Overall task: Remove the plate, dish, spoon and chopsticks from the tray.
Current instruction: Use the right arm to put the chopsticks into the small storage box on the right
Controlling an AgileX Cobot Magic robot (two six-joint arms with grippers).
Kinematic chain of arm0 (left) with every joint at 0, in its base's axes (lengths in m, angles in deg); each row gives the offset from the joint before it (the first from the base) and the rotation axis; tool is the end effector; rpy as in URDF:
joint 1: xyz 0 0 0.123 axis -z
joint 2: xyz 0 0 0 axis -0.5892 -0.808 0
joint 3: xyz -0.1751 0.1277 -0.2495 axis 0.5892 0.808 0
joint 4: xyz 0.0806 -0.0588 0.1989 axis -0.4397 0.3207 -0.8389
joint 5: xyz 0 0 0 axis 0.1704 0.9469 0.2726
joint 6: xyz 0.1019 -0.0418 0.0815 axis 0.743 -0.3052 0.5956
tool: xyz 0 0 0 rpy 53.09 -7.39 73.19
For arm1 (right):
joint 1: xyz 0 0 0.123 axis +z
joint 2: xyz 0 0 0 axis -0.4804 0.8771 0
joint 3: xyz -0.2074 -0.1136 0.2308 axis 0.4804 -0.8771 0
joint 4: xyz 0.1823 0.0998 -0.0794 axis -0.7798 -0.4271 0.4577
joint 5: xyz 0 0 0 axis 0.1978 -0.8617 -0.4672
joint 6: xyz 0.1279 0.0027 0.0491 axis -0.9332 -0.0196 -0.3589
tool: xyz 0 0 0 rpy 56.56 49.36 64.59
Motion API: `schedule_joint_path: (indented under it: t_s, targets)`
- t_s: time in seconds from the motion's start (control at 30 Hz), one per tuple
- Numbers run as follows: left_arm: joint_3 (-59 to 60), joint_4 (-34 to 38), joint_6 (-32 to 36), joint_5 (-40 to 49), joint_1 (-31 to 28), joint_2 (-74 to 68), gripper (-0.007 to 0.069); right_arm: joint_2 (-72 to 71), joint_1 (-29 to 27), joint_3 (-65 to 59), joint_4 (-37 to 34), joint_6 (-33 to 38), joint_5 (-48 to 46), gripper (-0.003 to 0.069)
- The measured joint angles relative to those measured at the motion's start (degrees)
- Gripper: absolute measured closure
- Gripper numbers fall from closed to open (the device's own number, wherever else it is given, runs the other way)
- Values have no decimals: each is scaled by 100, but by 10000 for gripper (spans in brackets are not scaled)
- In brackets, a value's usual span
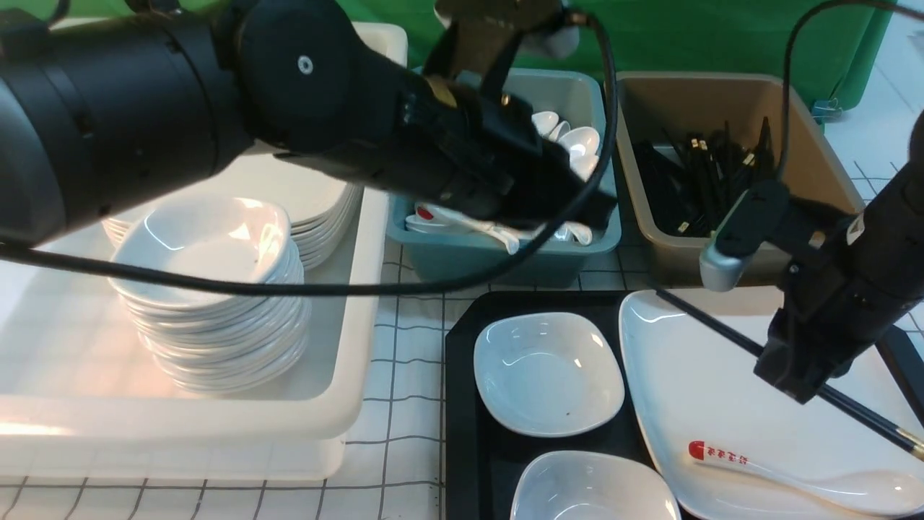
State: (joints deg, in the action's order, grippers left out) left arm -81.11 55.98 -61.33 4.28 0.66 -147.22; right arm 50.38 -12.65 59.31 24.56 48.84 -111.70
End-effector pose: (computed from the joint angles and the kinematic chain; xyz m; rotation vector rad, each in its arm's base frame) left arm 0.2894 -0.2499 0.3653 0.7100 2.0943 -0.6320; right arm 0.2657 0.0912 0.2747 -1.3459 2.5216 0.0682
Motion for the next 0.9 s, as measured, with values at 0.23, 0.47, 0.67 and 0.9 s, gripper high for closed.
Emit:
schedule_joint_path:
  t_s: [0.23, 0.47, 0.67, 0.9]
  targets:
    - [0, 0, 298, -901, 0, 0, 627, -262, -77, 432, -119, -23, 810, 548]
    - [0, -253, 395, -860, 0, 0, 627, 281, -569, 1462, -146, -346, 2457, 548]
    - [0, -523, 406, -1165, 0, -6, 627, 1351, -809, 2408, -146, -901, 3230, 548]
    - [0, -553, 406, -1707, 0, -6, 627, 2237, -803, 3016, -146, -1057, 3751, 548]
